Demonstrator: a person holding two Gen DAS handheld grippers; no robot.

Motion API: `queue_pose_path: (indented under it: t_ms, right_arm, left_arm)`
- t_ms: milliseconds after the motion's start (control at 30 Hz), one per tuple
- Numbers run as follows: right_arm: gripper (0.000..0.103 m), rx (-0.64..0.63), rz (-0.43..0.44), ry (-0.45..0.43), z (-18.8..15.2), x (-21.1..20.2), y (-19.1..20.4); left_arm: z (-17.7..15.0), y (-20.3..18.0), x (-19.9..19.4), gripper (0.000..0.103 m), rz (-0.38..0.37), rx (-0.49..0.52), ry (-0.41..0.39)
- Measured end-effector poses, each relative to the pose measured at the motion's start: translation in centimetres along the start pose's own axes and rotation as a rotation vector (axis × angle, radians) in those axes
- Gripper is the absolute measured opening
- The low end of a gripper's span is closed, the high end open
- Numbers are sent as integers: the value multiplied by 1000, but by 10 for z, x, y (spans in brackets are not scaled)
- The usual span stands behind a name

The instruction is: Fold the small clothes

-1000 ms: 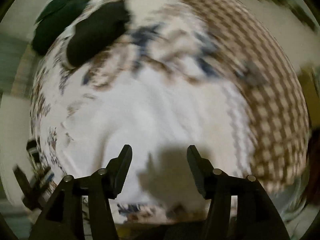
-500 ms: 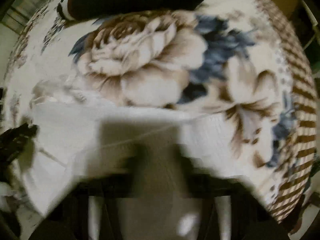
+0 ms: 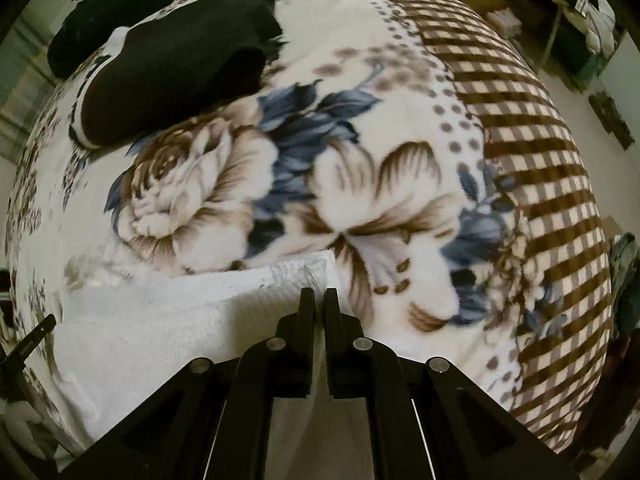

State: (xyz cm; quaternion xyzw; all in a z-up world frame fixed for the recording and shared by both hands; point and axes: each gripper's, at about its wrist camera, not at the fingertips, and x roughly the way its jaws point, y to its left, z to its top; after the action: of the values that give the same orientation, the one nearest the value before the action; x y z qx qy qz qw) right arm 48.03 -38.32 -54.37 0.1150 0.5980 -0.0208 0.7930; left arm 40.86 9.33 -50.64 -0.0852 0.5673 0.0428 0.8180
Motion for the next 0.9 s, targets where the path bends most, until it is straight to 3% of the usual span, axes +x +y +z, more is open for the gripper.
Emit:
queue_pose_path:
  t_ms: [233,433,500,567,600,633,667,733,900]
  right_arm:
    - [5,6,-1,-69,2,-12,3]
    - [5,49,-31,-68,5,2,-6]
    - [5,66,-22,-22,7,16,-11]
    - [6,90,31,84,6,33,-18]
    - [14,109,54,100,6,33,-22]
    - [21,124,72,113,5,31,-27]
    - [37,135,95,119,4,26,-32]
    - [43,150,101,96,2,11,-40]
    - [45,123,134,43,2,-25,-43]
  left_arm:
    - [29,6,-10,8,-27,-76,-66]
    - [52,8,6,3,-20,-82,-65]
    - [54,11,10,4,-47,-104,-36]
    - [52,16,5,6,-85,-140,-24]
    - [50,18,0,8,-92,-152,-18]
    - [47,19,-6,19,-93,-158,-15]
    - [44,21,-13,36,-98,-165,-14]
    - [34,23,-29,59,-127,-183,-24]
    - [17,8,-47,62,-158,-135,-13]
